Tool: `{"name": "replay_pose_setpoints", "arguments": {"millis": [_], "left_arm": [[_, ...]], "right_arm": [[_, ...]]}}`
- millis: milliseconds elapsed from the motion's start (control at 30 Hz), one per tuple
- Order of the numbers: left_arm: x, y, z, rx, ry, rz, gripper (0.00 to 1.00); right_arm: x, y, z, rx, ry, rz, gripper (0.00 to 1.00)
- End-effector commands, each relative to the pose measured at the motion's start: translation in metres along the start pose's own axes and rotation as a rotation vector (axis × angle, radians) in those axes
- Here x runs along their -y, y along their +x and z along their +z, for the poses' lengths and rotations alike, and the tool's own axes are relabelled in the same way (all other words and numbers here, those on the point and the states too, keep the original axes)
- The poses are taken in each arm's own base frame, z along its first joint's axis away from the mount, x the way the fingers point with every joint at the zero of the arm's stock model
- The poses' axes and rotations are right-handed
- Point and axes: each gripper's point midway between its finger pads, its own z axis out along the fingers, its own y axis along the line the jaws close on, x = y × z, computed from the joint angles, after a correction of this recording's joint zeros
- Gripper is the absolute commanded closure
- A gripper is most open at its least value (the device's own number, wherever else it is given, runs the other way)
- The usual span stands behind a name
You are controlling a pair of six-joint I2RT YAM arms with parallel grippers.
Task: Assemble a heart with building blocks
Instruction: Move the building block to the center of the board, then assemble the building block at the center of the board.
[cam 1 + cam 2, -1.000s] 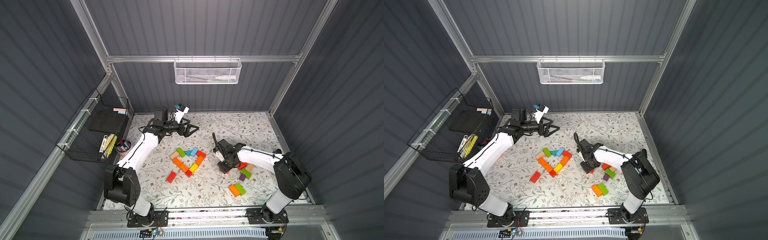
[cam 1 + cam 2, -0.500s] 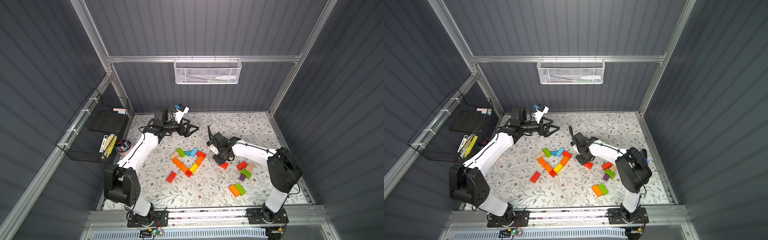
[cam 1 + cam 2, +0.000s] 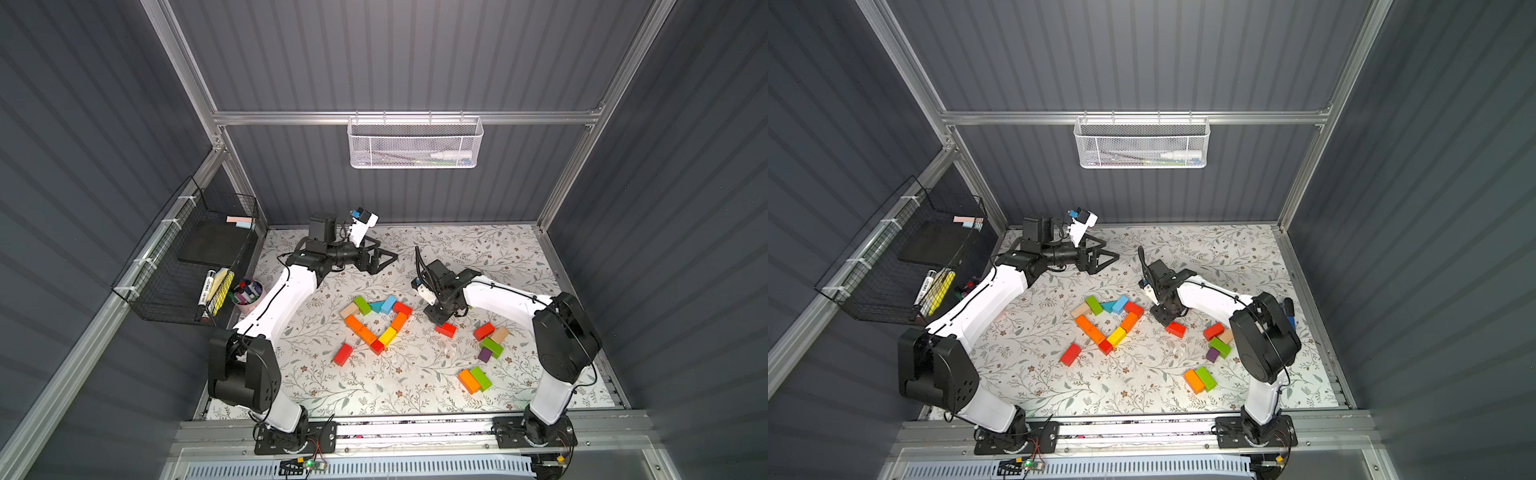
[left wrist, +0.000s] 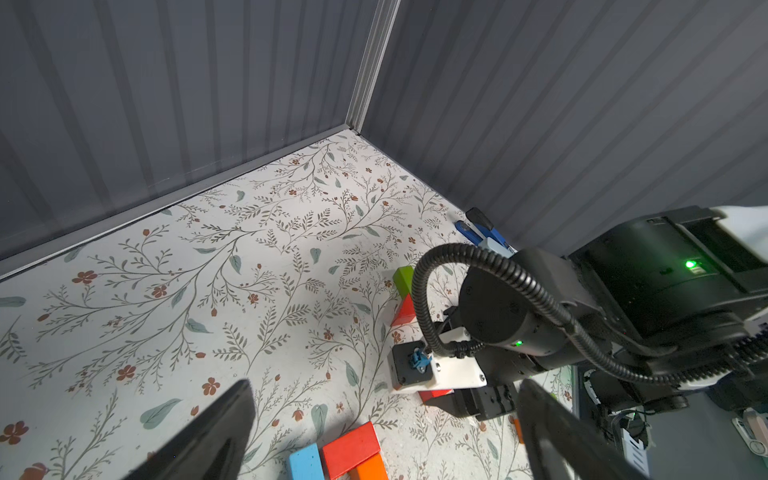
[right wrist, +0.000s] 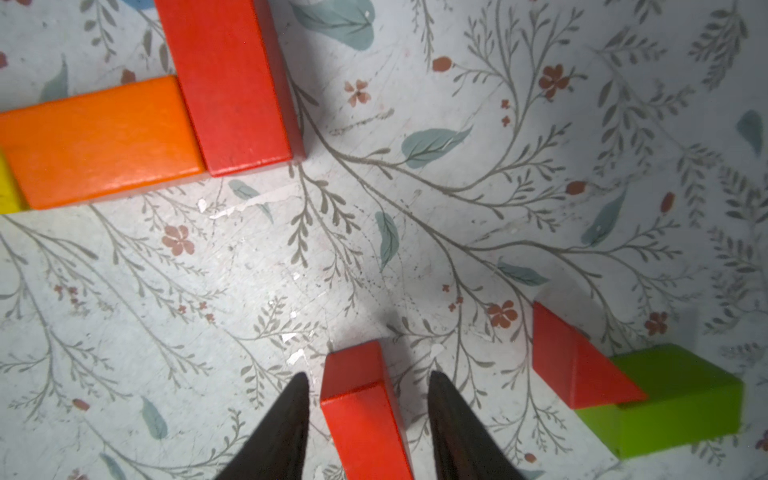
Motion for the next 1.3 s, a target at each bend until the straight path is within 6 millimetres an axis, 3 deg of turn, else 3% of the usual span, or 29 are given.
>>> {"name": "replay_pose_setpoints", "arguments": {"millis": [0, 267, 433, 633, 1067, 1267], "left_arm": [[0.011, -0.01, -0.004, 0.013, 0.015, 0.038, 0.01], [0.011, -0.009, -0.004, 0.012, 0.014, 0.036, 0.01], [0.01, -0.009, -0.004, 0.011, 0.014, 0.034, 0.01], [0.01, -0.008, -0.004, 0.01, 0.014, 0.033, 0.01], [0.01, -0.009, -0.003, 0.012, 0.017, 0.032, 0.01], [0.011, -0.01, -0.004, 0.014, 0.017, 0.035, 0.01]], "right_arm": [[-0.006, 0.025, 0.005, -0.075, -0.043, -0.009, 0.49], [-0.006, 0.034, 0.012, -0.095, -0.048, 0.007, 0.5], [-0.006, 0.036, 0.019, -0.114, -0.053, 0.001, 0.58], [-0.003, 0.031, 0.022, -0.11, -0.043, -0.008, 0.61], [0.033, -0.012, 0.024, -0.064, 0.022, -0.072, 0.66], [0.04, -0.027, 0.032, -0.059, 0.025, -0.103, 0.65]]}}
